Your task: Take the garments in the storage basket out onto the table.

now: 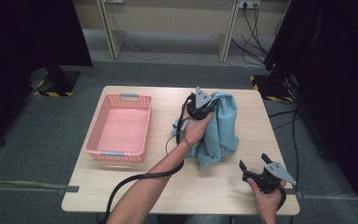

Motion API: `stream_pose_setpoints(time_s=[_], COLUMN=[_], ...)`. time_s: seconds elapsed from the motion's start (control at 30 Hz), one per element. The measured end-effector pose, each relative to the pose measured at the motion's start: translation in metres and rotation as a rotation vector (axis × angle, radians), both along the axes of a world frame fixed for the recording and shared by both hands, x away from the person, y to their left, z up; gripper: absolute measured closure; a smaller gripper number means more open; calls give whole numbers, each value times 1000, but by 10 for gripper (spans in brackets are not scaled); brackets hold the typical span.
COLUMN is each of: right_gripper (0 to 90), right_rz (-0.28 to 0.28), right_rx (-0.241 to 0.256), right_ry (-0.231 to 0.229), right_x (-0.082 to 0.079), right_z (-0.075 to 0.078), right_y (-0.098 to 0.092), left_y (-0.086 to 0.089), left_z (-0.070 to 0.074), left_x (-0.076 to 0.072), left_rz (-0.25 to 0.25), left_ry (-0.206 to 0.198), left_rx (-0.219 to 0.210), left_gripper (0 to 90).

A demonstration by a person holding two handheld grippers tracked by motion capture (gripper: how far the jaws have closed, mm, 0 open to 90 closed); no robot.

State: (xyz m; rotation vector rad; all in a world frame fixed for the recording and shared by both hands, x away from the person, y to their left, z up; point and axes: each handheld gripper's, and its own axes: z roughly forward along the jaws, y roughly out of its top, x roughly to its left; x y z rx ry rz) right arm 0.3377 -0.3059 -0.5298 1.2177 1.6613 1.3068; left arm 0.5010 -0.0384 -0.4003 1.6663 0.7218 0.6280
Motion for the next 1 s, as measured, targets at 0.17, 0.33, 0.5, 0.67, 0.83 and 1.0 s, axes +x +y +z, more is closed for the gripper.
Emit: stream_pose_setpoints(time_s=[0.17, 0.33, 0.5, 0.67, 0.83, 1.0], right_gripper=[31, 31, 32, 32, 32, 32], right_rz=[0, -1, -1, -1, -1, -2], right_rx=[-1, 3, 2, 4, 1, 0], right_ry=[-1, 2, 2, 2, 1, 1], right_x=[0, 0, 0, 0, 0, 0], right_z=[0, 0, 0, 0, 0, 0], right_y=[0, 0, 0, 0, 0, 0], left_y=[-1, -1, 0, 0, 2, 4], left_z=[-3, -6, -9, -14, -20, -24], left_x=[1, 2, 4, 5, 6, 6], left_rz=[-1, 1, 8, 5, 5, 5], left_ry=[8, 18, 38, 69, 89, 97], left_rx=[8, 13, 34, 50, 58, 55], left_gripper=[794, 792, 785, 762, 741, 711])
